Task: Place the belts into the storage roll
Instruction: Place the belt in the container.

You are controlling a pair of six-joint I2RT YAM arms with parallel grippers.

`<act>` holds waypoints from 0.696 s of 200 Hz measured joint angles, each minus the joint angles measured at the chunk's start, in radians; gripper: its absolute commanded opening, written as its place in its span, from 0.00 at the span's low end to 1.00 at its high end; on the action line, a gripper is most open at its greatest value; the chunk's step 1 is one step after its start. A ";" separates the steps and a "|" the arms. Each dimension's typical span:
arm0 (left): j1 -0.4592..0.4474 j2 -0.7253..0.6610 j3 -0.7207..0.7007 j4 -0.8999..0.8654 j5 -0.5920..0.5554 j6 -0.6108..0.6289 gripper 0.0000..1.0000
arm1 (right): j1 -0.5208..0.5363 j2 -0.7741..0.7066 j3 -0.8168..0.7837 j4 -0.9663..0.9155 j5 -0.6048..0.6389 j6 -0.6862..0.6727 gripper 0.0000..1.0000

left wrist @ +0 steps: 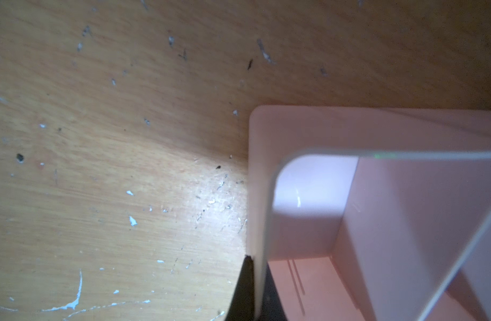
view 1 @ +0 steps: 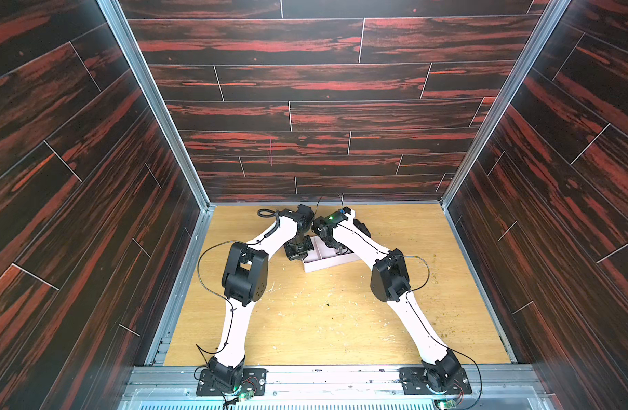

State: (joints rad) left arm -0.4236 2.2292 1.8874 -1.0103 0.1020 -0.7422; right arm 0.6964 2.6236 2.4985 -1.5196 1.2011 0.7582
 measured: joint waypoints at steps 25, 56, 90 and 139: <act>0.000 0.000 0.000 0.003 0.002 0.000 0.00 | 0.000 -0.043 -0.038 0.047 -0.023 -0.056 0.41; -0.001 0.001 0.001 0.018 0.010 -0.002 0.00 | 0.000 -0.111 -0.053 0.123 -0.070 -0.135 0.45; -0.012 0.008 0.013 0.010 0.005 0.000 0.00 | 0.001 -0.154 -0.050 0.207 -0.084 -0.189 0.53; -0.016 0.035 0.060 -0.014 0.000 0.031 0.00 | -0.006 -0.170 -0.056 0.239 -0.084 -0.202 0.58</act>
State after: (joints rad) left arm -0.4397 2.2646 1.9472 -1.0248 0.1020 -0.7116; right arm 0.6903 2.4535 2.4424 -1.2804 1.1168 0.5560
